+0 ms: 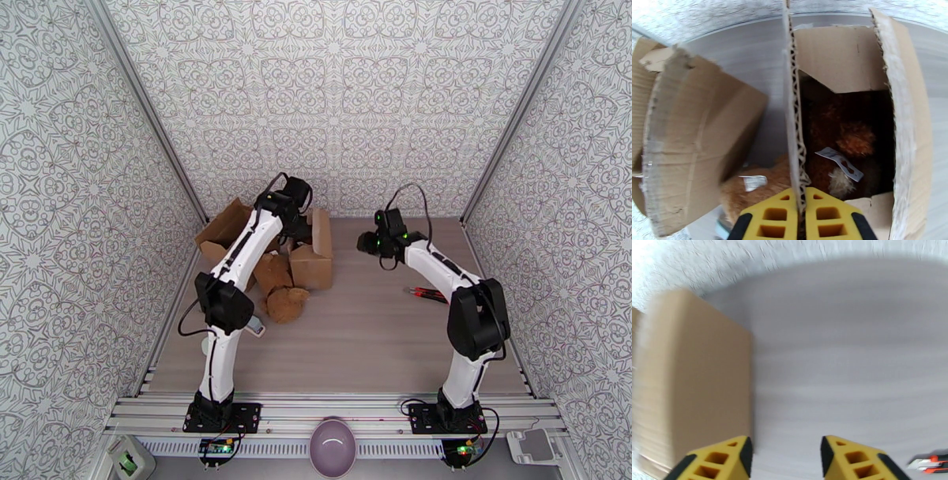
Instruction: Unpack the express box
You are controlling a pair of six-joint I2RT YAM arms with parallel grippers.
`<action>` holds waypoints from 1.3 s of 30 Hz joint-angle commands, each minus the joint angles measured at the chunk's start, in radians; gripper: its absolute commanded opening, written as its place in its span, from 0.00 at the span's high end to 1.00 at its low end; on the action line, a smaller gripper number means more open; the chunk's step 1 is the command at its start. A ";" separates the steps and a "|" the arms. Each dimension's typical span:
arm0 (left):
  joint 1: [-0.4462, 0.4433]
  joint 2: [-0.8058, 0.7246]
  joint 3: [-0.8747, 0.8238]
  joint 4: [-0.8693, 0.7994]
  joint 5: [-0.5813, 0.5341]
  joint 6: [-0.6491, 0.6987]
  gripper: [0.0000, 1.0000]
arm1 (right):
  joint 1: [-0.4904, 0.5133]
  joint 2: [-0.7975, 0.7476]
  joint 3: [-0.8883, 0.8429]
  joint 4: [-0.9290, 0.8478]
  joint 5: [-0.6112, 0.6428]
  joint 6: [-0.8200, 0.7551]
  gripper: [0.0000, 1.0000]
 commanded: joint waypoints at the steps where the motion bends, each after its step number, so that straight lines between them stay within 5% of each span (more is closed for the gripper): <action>1: -0.003 -0.051 -0.021 0.065 0.122 -0.028 1.00 | 0.075 0.031 0.184 -0.125 0.065 -0.090 0.41; 12: -0.027 -0.102 -0.019 0.155 0.022 -0.038 1.00 | 0.218 0.331 0.705 -0.477 0.137 -0.092 0.32; 19: -0.026 -0.187 -0.122 0.266 -0.010 -0.037 1.00 | 0.229 0.411 0.808 -0.573 0.228 -0.085 0.33; 27: 0.002 -0.271 -0.272 0.368 -0.046 0.003 1.00 | 0.220 0.285 0.566 -0.485 0.305 -0.045 0.53; 31: 0.022 -0.326 -0.375 0.448 -0.040 0.039 1.00 | 0.167 0.131 0.287 -0.297 0.237 0.031 0.60; 39: -0.028 -0.396 -0.502 0.647 -0.008 0.168 1.00 | 0.124 0.151 0.058 -0.113 0.084 0.133 0.72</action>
